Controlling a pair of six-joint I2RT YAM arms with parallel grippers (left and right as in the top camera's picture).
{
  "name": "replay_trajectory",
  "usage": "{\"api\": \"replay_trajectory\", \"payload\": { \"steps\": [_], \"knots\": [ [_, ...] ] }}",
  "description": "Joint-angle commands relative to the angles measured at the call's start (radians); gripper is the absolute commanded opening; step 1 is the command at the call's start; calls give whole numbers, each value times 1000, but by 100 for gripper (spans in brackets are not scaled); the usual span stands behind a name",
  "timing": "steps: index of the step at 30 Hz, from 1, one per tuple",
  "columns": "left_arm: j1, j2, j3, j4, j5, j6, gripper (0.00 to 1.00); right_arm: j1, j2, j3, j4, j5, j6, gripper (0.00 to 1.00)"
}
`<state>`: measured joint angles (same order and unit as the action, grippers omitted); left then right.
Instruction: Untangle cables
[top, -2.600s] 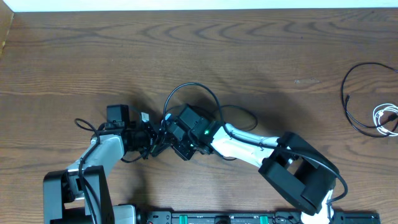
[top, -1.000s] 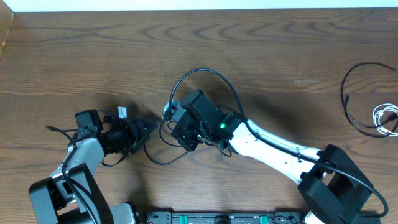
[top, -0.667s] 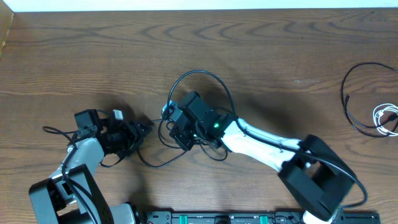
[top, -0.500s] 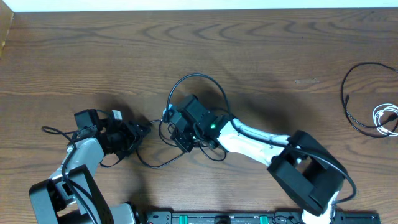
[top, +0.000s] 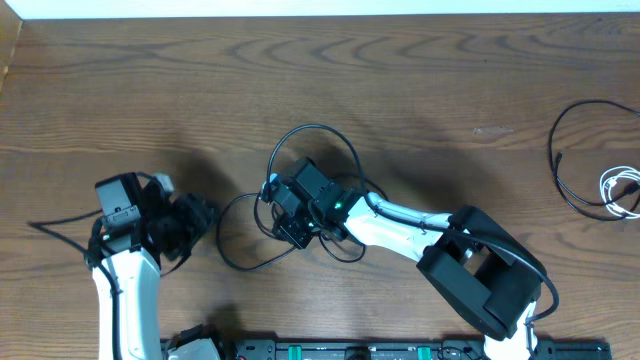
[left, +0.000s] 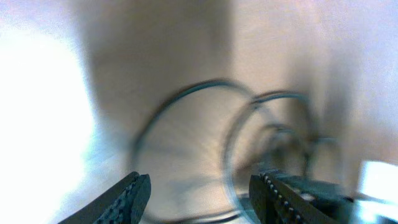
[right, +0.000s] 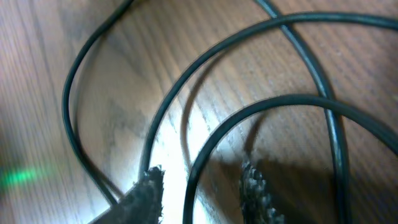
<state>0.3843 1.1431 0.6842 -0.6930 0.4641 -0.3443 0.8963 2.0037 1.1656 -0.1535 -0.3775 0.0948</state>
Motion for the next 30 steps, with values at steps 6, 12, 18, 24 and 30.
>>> {"api": "replay_trajectory", "payload": {
  "steps": [6,12,18,24,30],
  "knots": [
    [2,86,-15,-91,-313,-36,52,2,13,-5,1,-78,-2,61],
    [2,240,-15,-60,-319,-35,50,2,13,-5,-3,-114,2,66],
    [0,349,-15,-50,-249,-35,43,2,13,-5,-3,-136,2,73],
    [-32,366,-15,-51,-183,-35,36,2,13,-5,13,-272,2,81],
    [-112,366,-15,-53,-176,-35,36,2,13,-5,16,-296,2,82]
  ]
}}
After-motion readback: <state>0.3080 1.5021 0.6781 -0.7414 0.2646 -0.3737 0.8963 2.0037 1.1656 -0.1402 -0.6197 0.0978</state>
